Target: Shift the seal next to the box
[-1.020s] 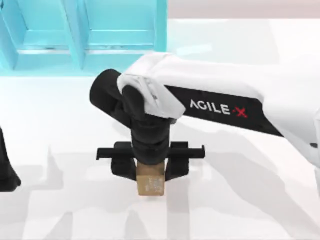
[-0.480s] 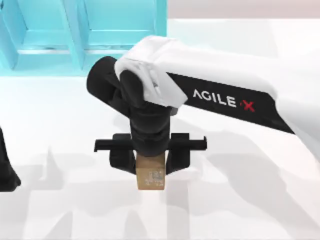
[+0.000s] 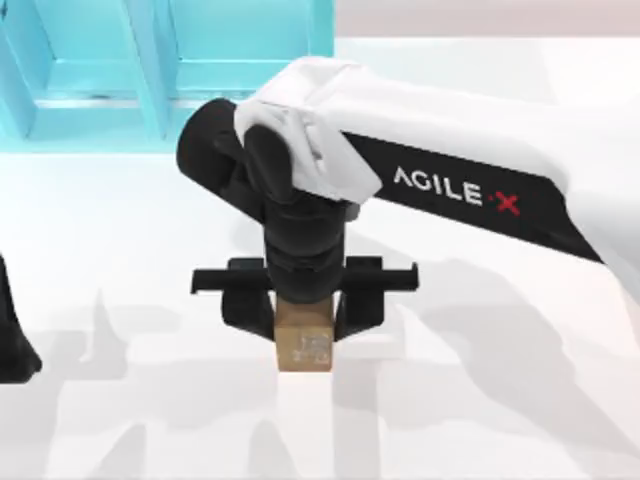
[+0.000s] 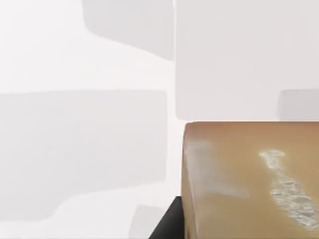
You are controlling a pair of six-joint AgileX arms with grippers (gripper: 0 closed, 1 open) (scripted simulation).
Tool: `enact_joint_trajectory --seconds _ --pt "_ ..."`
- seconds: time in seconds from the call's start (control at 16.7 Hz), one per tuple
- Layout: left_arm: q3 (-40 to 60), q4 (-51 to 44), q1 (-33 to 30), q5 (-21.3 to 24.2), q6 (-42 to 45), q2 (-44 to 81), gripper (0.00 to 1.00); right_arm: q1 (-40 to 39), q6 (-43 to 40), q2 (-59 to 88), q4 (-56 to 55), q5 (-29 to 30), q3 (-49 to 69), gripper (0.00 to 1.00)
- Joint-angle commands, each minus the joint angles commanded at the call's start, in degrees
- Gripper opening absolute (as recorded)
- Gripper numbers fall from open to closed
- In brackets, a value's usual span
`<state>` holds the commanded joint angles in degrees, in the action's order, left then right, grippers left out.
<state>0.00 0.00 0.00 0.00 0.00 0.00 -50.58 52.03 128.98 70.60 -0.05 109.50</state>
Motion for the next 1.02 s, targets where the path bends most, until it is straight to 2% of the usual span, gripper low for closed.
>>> enact_joint_trajectory --seconds 0.24,0.78,1.02 --pt "0.0 0.0 0.0 0.0 0.0 0.0 1.00 7.8 -7.6 -1.7 2.6 0.0 1.0 0.00" --pt "0.0 0.0 0.0 0.0 0.0 0.0 1.00 38.0 -38.3 -8.6 12.1 0.1 3.5 0.00" --pt "0.0 0.0 0.0 0.0 0.0 0.0 1.00 45.9 -46.4 -10.8 14.6 0.1 4.0 0.00"
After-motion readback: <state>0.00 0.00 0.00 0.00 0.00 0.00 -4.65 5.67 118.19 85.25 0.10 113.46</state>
